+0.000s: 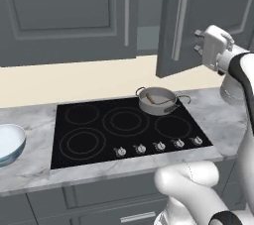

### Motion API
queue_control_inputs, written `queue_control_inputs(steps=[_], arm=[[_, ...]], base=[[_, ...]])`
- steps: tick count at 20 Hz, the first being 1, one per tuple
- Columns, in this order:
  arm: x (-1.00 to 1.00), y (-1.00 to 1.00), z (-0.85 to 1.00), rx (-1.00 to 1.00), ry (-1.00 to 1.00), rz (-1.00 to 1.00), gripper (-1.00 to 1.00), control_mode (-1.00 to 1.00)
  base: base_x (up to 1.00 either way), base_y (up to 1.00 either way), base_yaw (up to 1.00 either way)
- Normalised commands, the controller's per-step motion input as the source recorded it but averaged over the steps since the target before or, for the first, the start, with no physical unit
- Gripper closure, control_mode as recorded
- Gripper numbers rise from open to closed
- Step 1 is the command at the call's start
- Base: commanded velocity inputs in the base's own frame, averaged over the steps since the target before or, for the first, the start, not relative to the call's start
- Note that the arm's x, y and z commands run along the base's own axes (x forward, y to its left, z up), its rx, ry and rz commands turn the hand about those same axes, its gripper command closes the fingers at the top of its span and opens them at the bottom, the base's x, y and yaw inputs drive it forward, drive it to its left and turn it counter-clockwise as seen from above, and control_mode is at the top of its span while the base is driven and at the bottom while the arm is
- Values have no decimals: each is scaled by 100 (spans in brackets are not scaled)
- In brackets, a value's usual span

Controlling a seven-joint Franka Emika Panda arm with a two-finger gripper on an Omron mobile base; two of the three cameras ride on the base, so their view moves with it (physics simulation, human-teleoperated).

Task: Open the cabinet and move the ladle to the pot. Then close the cabinet.

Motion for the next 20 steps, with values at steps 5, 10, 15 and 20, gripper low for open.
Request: queue_control_inputs(steps=[5,10,15,20], arm=[[78,21,0,0,0,0,-100,-100],[79,16,0,0,0,0,-100,-100],[73,9,0,0,0,0,-100,-100],[67,3,0,0,0,0,-100,-100]], base=[[0,0,0],[0,0,0],[0,0,0],[0,0,0]])
